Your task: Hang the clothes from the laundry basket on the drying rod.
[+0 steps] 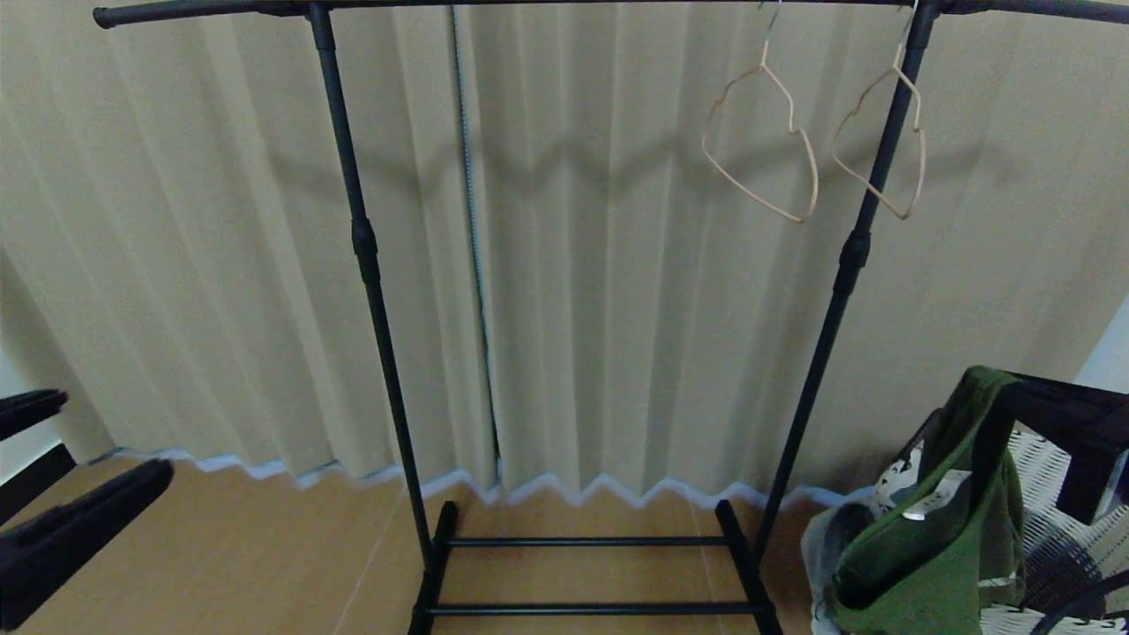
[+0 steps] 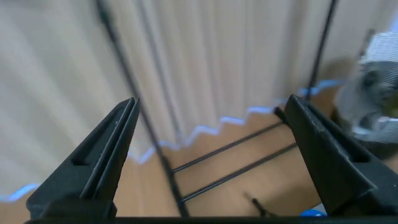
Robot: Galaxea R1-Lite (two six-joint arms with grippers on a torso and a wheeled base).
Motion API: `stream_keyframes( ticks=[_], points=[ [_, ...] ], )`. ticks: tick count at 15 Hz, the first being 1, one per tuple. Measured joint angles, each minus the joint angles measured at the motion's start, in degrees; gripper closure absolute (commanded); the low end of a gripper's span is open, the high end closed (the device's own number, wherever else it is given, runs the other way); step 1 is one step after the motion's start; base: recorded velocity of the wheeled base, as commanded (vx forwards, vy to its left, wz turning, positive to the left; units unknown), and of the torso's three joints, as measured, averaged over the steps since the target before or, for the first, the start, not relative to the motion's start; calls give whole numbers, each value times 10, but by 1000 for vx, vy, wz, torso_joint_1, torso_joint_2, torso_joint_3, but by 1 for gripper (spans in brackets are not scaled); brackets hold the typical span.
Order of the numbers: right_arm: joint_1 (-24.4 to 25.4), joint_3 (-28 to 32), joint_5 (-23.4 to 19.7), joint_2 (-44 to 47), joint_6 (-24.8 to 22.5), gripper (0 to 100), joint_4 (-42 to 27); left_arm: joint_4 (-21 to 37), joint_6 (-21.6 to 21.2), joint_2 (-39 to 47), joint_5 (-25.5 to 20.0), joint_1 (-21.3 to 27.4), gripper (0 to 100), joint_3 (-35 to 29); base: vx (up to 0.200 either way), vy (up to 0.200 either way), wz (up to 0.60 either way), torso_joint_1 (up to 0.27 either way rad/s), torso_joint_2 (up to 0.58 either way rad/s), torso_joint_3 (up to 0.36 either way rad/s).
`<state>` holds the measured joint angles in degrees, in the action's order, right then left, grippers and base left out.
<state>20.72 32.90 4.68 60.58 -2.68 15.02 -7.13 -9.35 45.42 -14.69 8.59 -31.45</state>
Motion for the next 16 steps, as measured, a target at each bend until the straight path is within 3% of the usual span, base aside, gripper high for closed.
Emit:
stream_keyframes(
  ticks=[4,8,12,16],
  points=[
    [13,26,-13,20,7,100,5,-59,22,169,102,214,0,-56,0,0,0,0,0,0],
    [15,49,-43,14,15,100,5,-82,75,278,141,383,0,-72,0,0,0,0,0,0],
    [63,72,-51,3,35,100,1,-108,155,390,153,484,0,-112,0,0,0,0,0,0],
    [106,77,-52,-10,38,100,-2,-137,195,500,158,539,0,-196,0,0,0,0,0,0]
  ],
)
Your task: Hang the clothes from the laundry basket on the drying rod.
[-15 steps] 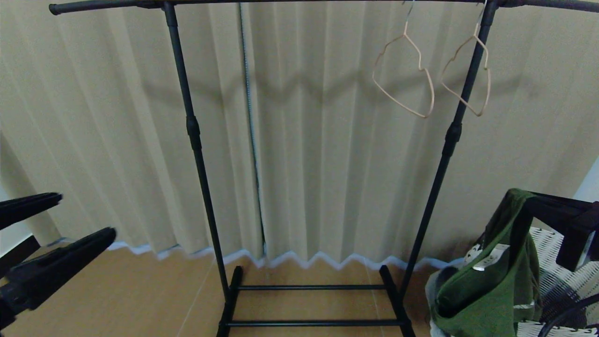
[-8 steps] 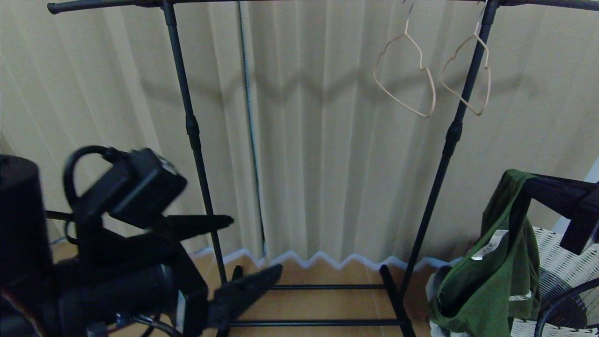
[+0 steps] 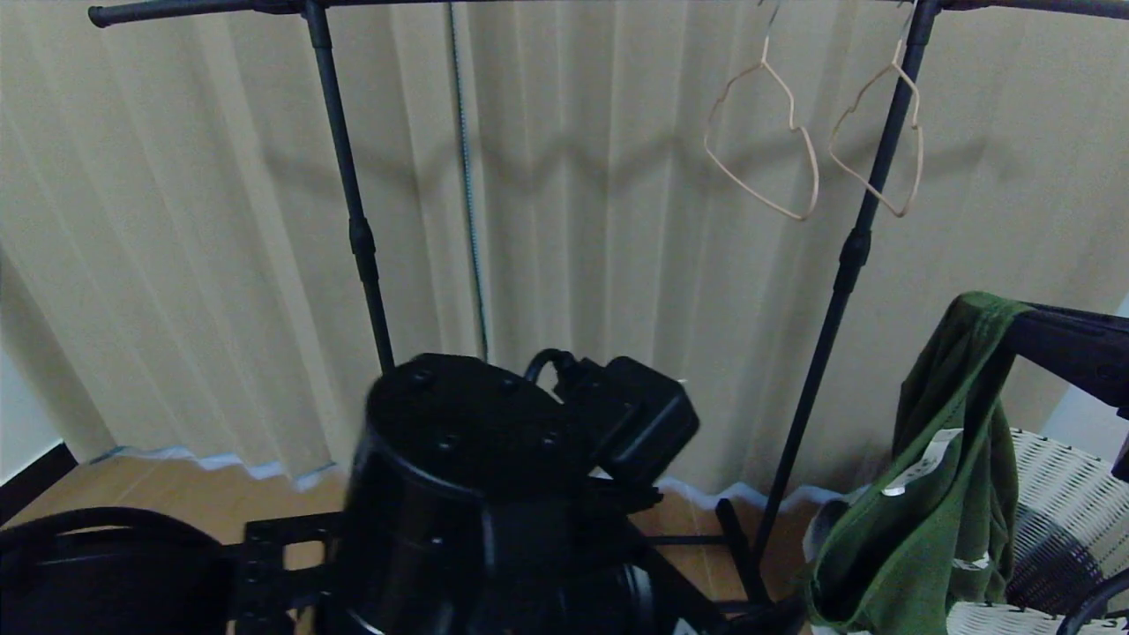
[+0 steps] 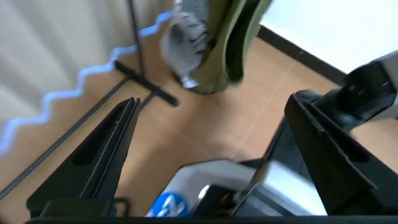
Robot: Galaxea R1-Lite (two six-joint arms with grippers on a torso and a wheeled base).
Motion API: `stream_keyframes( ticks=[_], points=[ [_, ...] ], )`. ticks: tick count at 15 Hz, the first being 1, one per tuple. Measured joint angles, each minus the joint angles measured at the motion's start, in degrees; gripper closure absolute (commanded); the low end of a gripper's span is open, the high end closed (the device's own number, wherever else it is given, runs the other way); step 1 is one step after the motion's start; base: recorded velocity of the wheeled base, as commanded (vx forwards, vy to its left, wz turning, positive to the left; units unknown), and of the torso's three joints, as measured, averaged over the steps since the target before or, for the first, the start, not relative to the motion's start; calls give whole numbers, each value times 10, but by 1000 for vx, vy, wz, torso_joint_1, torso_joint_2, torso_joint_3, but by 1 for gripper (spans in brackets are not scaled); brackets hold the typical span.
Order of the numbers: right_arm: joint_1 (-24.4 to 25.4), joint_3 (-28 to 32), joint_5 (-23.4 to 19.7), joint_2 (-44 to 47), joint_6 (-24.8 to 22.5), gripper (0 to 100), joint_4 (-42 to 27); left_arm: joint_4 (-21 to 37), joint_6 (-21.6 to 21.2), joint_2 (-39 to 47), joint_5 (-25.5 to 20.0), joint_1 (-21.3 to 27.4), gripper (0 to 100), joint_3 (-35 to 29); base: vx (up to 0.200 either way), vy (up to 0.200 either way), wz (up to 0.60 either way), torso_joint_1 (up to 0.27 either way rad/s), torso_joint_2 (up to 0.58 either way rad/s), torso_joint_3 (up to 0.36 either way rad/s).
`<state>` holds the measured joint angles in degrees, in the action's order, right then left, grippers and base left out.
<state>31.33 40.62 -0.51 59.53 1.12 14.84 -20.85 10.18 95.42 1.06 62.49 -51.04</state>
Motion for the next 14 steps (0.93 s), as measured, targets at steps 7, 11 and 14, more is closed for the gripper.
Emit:
stream_keyframes(
  ticks=[7,11,14],
  points=[
    [8,-3,-10,-17,0,100,-1,-14,34,157,45,21,0,-144,0,0,0,0,0,0],
    [8,-3,-18,-21,0,100,-1,-12,33,217,84,10,0,-185,0,0,0,0,0,0],
    [8,-3,-18,-23,0,100,-1,-8,31,244,97,-2,0,-188,0,0,0,0,0,0]
  ],
)
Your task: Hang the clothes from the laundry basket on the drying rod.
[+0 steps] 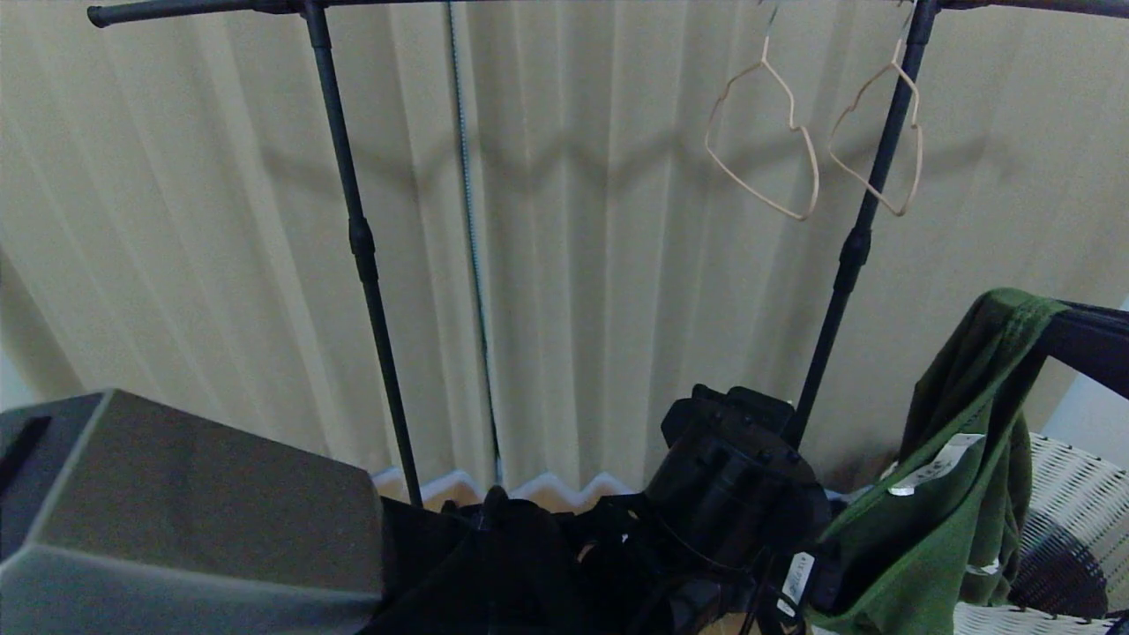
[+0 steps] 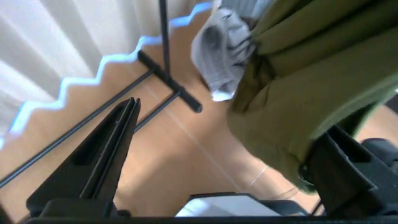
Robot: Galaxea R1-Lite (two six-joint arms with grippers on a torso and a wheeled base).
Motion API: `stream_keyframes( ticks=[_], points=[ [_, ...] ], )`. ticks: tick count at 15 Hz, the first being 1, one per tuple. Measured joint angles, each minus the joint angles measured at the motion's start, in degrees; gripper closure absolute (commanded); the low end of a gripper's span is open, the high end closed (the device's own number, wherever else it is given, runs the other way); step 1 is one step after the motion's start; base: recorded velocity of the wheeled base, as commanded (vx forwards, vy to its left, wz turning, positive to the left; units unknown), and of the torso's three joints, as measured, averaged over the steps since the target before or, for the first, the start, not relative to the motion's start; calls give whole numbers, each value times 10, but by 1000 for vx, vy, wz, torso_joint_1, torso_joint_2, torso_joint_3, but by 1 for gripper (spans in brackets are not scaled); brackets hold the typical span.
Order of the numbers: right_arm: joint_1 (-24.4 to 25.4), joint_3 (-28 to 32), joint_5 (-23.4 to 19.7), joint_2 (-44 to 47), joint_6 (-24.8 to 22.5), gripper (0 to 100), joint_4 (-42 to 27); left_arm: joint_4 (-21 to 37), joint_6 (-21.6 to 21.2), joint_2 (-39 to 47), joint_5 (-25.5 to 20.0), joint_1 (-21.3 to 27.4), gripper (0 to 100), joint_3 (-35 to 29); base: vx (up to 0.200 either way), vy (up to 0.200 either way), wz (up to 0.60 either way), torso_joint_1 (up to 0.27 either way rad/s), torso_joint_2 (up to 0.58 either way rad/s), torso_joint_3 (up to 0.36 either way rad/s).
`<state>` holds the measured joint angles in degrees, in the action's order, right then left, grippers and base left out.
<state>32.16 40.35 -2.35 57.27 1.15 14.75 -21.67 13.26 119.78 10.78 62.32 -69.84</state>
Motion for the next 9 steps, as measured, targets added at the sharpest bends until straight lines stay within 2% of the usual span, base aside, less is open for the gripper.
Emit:
stream_keyframes(
  ticks=[1,4,5,8,9],
  points=[
    [0,0,0,0,0,100,0,2,0,3,0,-1,100,3,0,0,0,0,0,0],
    [0,-1,0,0,0,100,-1,8,-8,7,1,-2,100,17,0,0,0,0,0,0],
    [0,-1,0,0,-1,100,-1,7,-15,7,14,-2,100,27,0,0,0,0,0,0],
    [0,0,0,5,-1,100,-2,0,-30,-2,99,2,100,71,0,0,0,0,0,0],
    [0,0,-4,9,-1,100,-1,-3,-30,-14,107,4,100,88,0,0,0,0,0,0]
  ],
)
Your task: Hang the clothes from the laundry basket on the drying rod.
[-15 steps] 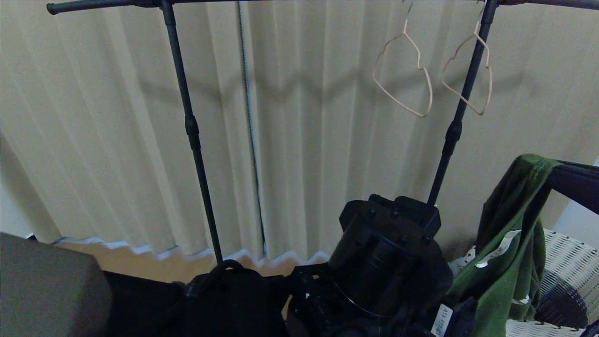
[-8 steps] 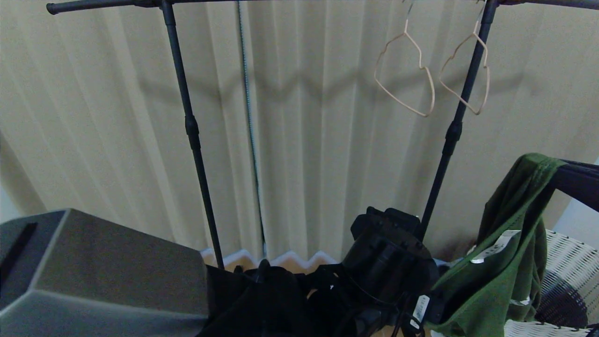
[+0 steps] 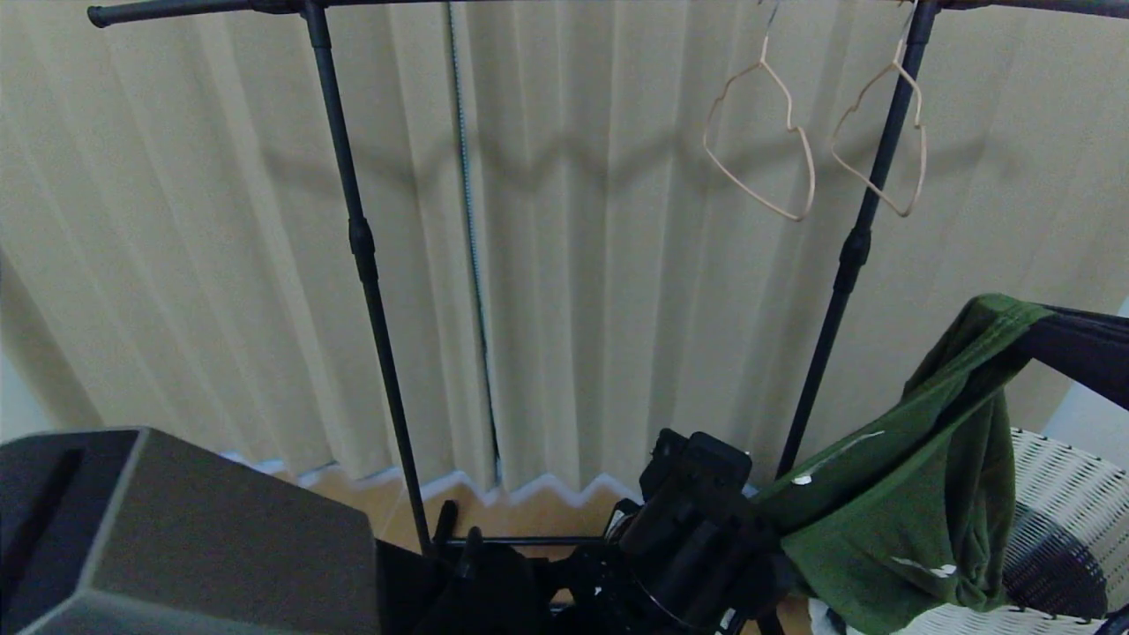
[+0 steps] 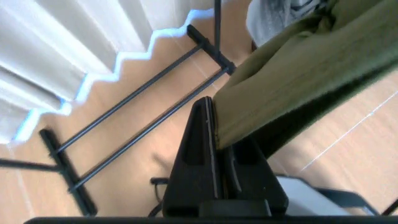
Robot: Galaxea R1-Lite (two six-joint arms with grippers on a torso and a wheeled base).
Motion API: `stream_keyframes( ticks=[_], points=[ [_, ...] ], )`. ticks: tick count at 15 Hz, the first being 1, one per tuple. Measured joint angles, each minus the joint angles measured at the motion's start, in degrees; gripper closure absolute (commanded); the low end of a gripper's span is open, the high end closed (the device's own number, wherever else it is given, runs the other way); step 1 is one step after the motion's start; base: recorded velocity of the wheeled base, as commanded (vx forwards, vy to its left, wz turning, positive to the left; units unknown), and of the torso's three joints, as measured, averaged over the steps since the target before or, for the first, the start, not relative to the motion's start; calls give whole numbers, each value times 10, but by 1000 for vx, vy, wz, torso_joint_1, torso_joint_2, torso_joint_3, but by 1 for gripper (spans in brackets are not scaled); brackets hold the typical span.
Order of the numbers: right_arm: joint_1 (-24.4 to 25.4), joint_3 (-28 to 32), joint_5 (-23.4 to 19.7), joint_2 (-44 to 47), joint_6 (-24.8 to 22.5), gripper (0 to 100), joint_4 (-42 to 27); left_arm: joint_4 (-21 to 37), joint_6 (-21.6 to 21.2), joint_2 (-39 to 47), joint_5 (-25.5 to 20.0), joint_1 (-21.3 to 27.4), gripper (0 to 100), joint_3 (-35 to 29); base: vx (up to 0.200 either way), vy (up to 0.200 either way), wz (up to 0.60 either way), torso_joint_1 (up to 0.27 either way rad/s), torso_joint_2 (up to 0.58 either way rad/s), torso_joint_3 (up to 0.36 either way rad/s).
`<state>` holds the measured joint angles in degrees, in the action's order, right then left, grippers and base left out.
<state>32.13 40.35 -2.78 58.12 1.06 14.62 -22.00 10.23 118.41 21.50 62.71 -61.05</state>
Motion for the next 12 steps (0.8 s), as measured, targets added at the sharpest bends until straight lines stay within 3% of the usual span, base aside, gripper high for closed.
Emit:
stream_keyframes(
  ticks=[4,7,10,12],
  points=[
    [0,7,-36,31,0,100,9,8,0,-115,1,0,100,66,0,0,0,0,0,0],
    [0,42,-54,62,-1,100,9,52,-1,-235,-4,-1,100,94,0,0,0,0,0,0],
    [-1,108,-60,99,-1,100,9,116,-29,-347,-43,-13,100,80,0,0,0,0,0,0],
    [0,142,-61,123,-1,100,9,143,-68,-398,-64,-51,100,52,0,0,0,0,0,0]
  ],
)
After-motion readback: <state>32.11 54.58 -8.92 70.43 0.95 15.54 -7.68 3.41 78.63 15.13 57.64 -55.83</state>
